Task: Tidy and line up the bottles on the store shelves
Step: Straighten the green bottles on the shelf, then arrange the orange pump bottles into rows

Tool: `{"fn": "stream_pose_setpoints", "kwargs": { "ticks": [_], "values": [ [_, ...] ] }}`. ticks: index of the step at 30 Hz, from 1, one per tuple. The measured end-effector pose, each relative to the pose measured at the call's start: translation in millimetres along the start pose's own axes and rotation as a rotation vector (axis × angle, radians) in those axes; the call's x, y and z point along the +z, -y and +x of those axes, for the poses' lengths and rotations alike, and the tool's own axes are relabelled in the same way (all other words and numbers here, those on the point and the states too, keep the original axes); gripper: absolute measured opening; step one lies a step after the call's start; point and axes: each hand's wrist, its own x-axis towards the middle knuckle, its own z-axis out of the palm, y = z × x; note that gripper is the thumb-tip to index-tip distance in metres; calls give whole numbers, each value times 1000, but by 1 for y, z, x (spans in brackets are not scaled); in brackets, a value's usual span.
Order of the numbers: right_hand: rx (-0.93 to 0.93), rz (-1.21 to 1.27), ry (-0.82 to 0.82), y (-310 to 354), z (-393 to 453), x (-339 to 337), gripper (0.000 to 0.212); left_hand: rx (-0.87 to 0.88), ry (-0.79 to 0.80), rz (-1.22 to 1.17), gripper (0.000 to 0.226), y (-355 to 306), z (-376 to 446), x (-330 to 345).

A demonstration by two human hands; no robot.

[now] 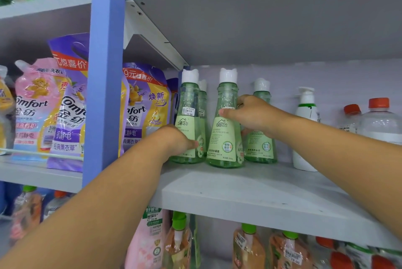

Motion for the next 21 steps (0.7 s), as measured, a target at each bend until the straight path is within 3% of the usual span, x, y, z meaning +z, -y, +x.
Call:
{"fn": "stream_pose_setpoints", "kwargs": {
  "ticks": [9, 13, 15, 18, 19, 21],
  "values": [
    [-5, 31, 13, -5, 1, 5, 15, 22, 5, -91, 64, 4, 6, 5],
    [-24, 30, 11, -5, -3, 5, 17, 1, -33, -191, 75, -1, 3, 5],
    [-13, -29, 33, -3, -9, 2, 26, 43, -235, -188, 68, -1, 4, 2],
    [31, -140, -3, 3, -18, -20, 58, 414, -728, -316, 30, -13, -5, -6],
    [42, -140, -44, 5, -22, -34, 60, 529, -787, -348, 17, -23, -13, -8],
    [58, -79, -142, 5, -32, -70, 47, 633, -701, -442, 3, -56, -33, -6]
  ]
}}
